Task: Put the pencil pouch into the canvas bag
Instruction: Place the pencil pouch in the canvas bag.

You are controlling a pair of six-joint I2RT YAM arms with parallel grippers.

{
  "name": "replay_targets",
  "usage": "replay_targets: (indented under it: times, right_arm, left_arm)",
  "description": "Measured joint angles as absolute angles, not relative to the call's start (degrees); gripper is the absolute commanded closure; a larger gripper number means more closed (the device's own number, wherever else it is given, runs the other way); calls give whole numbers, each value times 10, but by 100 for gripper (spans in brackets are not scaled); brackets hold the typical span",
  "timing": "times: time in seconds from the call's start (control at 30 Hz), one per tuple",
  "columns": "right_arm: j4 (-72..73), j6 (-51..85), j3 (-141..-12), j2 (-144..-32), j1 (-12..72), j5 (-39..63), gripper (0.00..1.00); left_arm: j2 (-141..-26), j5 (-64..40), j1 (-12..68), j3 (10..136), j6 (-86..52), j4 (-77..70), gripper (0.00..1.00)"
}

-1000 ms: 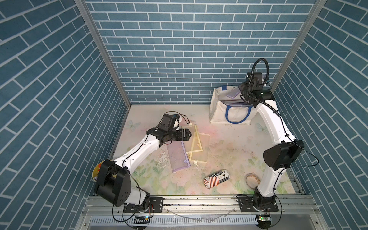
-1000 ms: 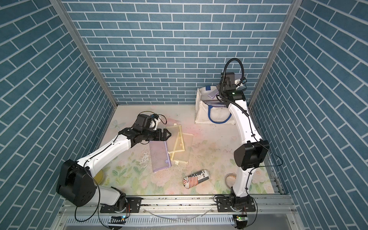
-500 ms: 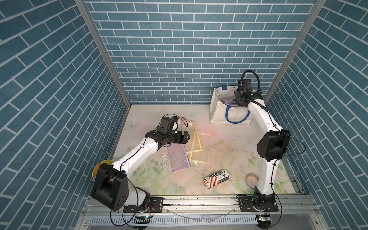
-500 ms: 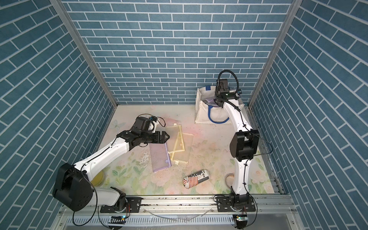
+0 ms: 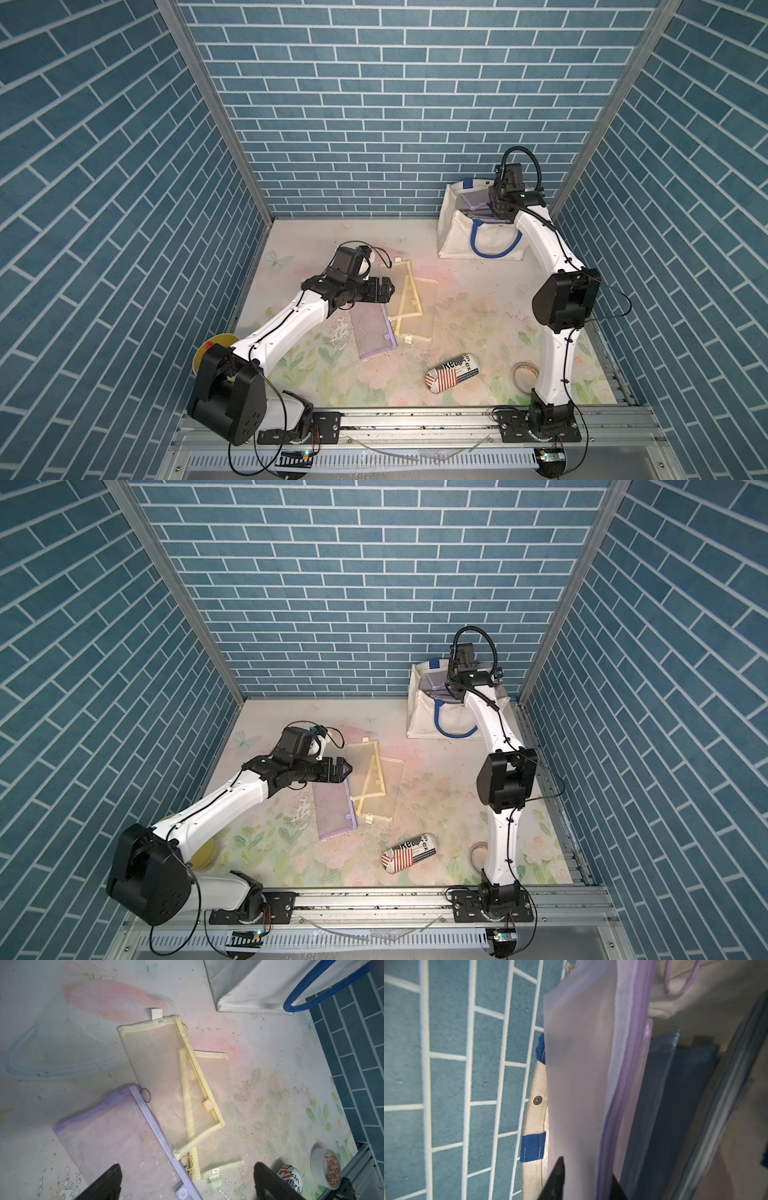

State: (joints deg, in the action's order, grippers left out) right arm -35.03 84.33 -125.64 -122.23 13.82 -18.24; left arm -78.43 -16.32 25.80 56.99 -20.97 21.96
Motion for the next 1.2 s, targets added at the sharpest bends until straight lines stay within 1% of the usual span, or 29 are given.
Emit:
replay_targets:
  times: [0.2,0.6,0.9,1.0,1.17,1.2]
  right_arm:
    - [-341,842,-1252,-1222,141,-171,59]
    - [-338,834,-1253,-1211,161,-158,55]
    - [-353,798,-1256,-1210,163,-153,52]
    - [-373,777,-1282,-1211,163,-151,52]
    - [-396,688,-1383,-1221,166,-136,53]
    - [-399,660,-1401,-1221,168,-130,50]
  left_arm:
    - [-785,-163,258,570,-208,219,1]
    - [-785,-161,258,561,-208,210,1]
    - [-771,-155,258,545,-218,206,1]
    - [-758,-151,258,535,-223,206,1]
    - [-746,-154,255,521,-231,207,1]
    - [-748,-167,252,519,-234,208,1]
